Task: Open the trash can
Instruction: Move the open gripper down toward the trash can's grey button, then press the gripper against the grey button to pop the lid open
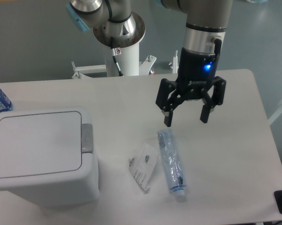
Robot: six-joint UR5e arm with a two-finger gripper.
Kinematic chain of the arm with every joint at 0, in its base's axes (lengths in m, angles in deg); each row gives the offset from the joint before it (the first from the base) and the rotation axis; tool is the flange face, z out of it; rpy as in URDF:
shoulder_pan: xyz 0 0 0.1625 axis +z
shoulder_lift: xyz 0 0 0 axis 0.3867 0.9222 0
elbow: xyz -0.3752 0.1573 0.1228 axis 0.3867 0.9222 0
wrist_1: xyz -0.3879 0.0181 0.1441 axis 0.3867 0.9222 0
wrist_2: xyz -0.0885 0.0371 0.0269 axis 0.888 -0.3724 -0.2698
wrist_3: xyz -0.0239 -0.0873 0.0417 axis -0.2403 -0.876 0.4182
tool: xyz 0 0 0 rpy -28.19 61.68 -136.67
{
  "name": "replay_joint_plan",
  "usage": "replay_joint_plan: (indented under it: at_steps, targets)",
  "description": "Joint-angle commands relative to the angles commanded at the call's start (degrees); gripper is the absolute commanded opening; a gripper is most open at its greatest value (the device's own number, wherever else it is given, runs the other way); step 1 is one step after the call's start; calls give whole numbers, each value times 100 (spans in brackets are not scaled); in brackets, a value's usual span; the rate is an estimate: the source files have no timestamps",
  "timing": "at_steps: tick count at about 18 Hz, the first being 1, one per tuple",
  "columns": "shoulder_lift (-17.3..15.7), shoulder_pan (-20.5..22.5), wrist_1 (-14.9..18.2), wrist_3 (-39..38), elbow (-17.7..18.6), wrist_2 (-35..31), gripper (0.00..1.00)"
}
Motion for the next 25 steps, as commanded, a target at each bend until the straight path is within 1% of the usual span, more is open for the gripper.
replay_joint_plan:
  at_steps: [9, 12, 20, 23, 25]
  targets:
    - [61, -475, -17, -124, 44, -26, 100]
    - [123, -650, -149, -123, 35, -53, 100]
    - [141, -800, -185, -132, 53, -61, 100]
    - [132, -809, -185, -132, 123, -62, 100]
    - [141, -905, -185, -132, 132, -70, 100]
